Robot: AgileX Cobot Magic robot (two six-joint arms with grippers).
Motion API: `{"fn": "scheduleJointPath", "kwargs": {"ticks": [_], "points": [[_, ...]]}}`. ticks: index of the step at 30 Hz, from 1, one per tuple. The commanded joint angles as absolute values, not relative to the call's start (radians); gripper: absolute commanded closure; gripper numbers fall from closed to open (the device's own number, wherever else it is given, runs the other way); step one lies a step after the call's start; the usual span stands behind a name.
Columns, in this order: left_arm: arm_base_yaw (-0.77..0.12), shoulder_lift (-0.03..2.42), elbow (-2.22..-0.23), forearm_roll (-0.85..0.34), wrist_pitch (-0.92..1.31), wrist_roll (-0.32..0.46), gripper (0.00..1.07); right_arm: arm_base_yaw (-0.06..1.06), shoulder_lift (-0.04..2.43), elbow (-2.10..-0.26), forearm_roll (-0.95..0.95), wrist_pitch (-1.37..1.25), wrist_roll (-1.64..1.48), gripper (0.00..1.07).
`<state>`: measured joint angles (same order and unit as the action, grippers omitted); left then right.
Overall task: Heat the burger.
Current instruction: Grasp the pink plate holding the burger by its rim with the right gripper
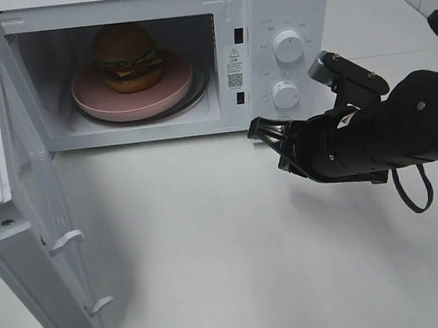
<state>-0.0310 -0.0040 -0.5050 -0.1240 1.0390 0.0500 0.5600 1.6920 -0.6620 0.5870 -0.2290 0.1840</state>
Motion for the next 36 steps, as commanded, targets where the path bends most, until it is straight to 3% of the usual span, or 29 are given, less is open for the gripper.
{"fn": "scheduleJointPath", "kwargs": {"ticks": [1,12,14,25,36], "points": [[-0.027,-0.025,-0.503,-0.126,1.037,0.047,0.09,0.556,1.664,-0.663,0.575,-0.159,0.063,1.07],[-0.027,-0.025,-0.503,-0.126,1.037,0.047,0.09,0.556,1.622,-0.723,0.388,0.147,-0.08,1.06],[-0.027,-0.025,-0.503,-0.126,1.037,0.047,0.09,0.556,1.622,-0.799,0.27,0.297,-0.08,1.05],[-0.027,-0.025,-0.503,-0.126,1.037,0.047,0.09,0.556,1.622,-1.005,0.0,0.658,-0.195,1.03],[-0.027,-0.025,-0.503,-0.126,1.037,0.047,0.09,0.558,1.622,-1.127,-0.12,0.799,-0.539,0.99]]}}
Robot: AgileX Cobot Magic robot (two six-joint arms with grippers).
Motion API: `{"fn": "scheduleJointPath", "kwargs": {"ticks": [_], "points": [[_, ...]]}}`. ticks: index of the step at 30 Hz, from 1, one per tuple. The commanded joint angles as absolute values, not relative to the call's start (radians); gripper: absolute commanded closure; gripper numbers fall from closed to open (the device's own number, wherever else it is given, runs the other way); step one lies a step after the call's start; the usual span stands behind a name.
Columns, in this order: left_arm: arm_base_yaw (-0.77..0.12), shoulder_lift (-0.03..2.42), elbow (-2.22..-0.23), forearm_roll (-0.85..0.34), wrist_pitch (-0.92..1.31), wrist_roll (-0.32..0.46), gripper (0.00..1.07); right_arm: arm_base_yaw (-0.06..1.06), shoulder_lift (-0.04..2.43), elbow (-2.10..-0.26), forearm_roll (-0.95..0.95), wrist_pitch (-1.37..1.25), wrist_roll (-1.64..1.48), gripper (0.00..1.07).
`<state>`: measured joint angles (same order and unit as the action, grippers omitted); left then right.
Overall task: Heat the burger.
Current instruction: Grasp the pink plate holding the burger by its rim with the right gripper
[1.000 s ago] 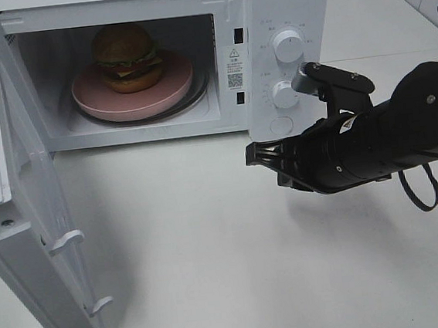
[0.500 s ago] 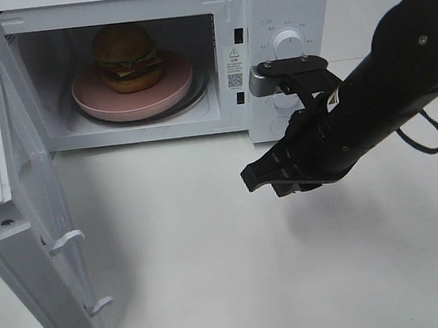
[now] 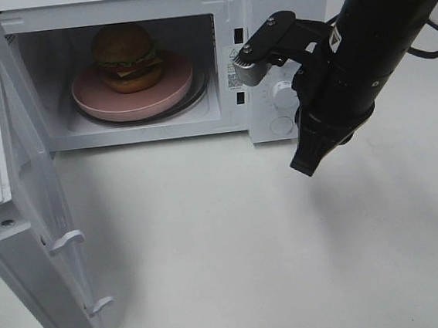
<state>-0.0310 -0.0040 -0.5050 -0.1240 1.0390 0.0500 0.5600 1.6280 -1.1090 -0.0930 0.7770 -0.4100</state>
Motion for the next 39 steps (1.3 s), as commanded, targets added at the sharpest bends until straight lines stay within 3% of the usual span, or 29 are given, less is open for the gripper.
{"fn": "scheduleJointPath", "kwargs": {"ticks": [1,11,16,19,20,21,22,24,26,27,28,31,39], "points": [[-0.027,-0.025,-0.503,-0.126,1.037,0.047,0.09,0.558,1.622,-1.127,-0.12,0.799,-0.539,0.99],[-0.027,-0.025,-0.503,-0.126,1.037,0.047,0.09,0.56,1.622,-1.132,-0.124,0.787,-1.022,0.94],[-0.027,-0.025,-0.503,-0.126,1.037,0.047,0.09,0.56,1.622,-1.132,-0.124,0.758,-1.197,0.86],[-0.027,-0.025,-0.503,-0.126,1.037,0.047,0.09,0.56,1.622,-1.132,-0.124,0.742,-1.22,0.78],[-0.027,-0.025,-0.503,-0.126,1.037,0.047,0.09,0.563,1.622,-1.132,-0.124,0.723,-1.22,0.7],[-0.027,-0.025,-0.503,-0.126,1.037,0.047,0.09,0.563,1.622,-1.132,-0.124,0.723,-1.22,0.7],[-0.027,-0.025,-0.503,-0.126,1.037,0.047,0.09,0.577,1.622,-1.132,-0.141,0.704,-1.218,0.61],[-0.027,-0.025,-0.503,-0.126,1.037,0.047,0.09,0.587,1.622,-1.132,-0.156,0.689,-1.21,0.56],[-0.027,-0.025,-0.503,-0.126,1.037,0.047,0.09,0.613,1.622,-1.132,-0.211,0.634,-1.164,0.42],[-0.027,-0.025,-0.503,-0.126,1.037,0.047,0.09,0.613,1.622,-1.132,-0.211,0.634,-1.164,0.42],[-0.027,-0.025,-0.503,-0.126,1.037,0.047,0.09,0.63,1.622,-1.132,-0.237,0.598,-1.114,0.31],[-0.027,-0.025,-0.503,-0.126,1.037,0.047,0.09,0.652,1.627,-1.132,-0.278,0.567,-1.055,0.19],[-0.027,-0.025,-0.503,-0.126,1.037,0.047,0.09,0.702,1.666,-1.132,-0.39,0.488,-0.981,0.17]]}}
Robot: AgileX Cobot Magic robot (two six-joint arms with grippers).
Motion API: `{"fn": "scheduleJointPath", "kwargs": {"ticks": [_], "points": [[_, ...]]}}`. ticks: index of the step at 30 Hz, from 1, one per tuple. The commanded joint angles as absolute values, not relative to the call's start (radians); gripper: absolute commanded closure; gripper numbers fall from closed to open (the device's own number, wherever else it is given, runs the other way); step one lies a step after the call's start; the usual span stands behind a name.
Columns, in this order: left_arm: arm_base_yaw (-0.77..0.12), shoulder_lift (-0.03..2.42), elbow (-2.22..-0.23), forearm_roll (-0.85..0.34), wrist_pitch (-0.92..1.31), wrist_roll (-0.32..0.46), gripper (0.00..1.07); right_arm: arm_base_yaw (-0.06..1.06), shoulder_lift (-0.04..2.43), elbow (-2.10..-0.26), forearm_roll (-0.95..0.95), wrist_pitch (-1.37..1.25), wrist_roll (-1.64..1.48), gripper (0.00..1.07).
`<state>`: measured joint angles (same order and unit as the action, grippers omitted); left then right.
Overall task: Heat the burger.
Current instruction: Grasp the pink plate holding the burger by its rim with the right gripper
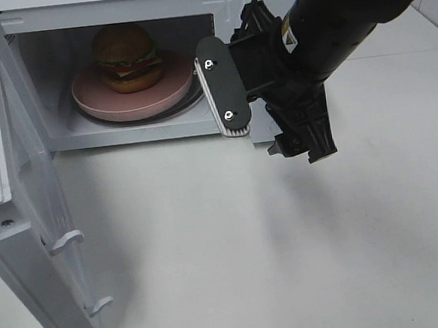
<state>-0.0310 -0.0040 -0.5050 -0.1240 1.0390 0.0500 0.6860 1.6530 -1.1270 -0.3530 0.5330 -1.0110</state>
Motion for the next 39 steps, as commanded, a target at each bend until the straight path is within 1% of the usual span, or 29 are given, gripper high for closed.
{"fn": "scheduleJointPath", "kwargs": {"ticks": [1,13,23,39], "points": [[-0.027,-0.025,-0.503,-0.126,1.037,0.047,0.09,0.711,1.673,-1.134,-0.414,0.454,-0.963,0.17],[-0.027,-0.025,-0.503,-0.126,1.037,0.047,0.09,0.734,1.777,-1.21,-0.432,0.383,-0.933,0.19],[-0.027,-0.025,-0.503,-0.126,1.037,0.047,0.09,0.734,1.953,-1.364,-0.432,0.336,-0.934,0.2],[-0.027,-0.025,-0.503,-0.126,1.037,0.047,0.09,0.731,2.148,-1.581,-0.408,0.337,-0.933,0.22]]}}
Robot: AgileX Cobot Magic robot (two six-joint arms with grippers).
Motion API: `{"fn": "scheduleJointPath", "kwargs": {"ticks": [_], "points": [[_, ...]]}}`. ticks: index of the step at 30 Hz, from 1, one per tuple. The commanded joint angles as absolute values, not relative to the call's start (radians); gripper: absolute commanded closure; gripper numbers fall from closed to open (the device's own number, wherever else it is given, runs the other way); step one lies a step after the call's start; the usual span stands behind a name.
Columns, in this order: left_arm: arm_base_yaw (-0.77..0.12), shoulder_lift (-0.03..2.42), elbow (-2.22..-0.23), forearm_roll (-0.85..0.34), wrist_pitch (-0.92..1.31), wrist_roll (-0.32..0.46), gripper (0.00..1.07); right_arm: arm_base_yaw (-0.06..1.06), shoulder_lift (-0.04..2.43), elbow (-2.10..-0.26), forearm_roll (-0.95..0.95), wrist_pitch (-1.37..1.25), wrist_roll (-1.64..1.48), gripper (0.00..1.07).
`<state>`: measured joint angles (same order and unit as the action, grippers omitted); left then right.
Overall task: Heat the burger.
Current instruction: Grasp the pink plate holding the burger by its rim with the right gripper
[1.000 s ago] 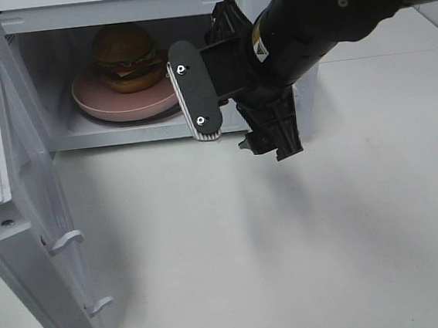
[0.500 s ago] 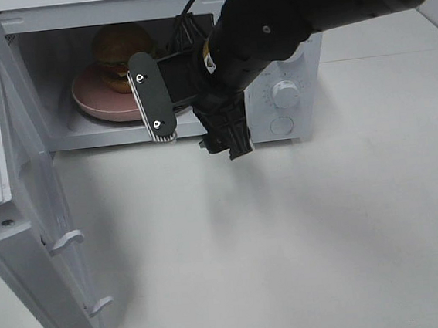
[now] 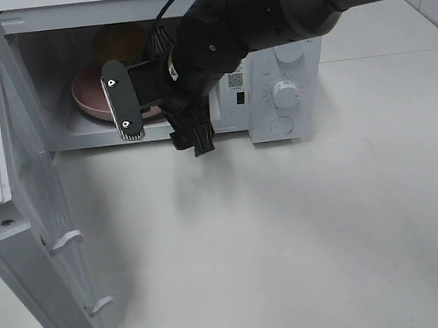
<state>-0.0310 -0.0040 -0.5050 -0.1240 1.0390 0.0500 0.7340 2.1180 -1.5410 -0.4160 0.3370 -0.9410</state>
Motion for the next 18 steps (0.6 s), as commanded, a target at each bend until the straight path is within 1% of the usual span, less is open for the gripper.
{"fn": "scheduleJointPath", "kwargs": {"ticks": [1,12,18], "points": [[-0.027,-0.025,-0.503,-0.126,1.037,0.047,0.09,0.731,2.174,-1.605,-0.405,0.337,-0.933,0.22],[-0.027,-0.025,-0.503,-0.126,1.037,0.047,0.09,0.728,2.294,-1.747,-0.379,0.367,-0.933,0.25],[-0.027,-0.025,-0.503,-0.126,1.037,0.047,0.09,0.707,2.336,-1.783,-0.363,0.369,-0.935,0.26]]}}
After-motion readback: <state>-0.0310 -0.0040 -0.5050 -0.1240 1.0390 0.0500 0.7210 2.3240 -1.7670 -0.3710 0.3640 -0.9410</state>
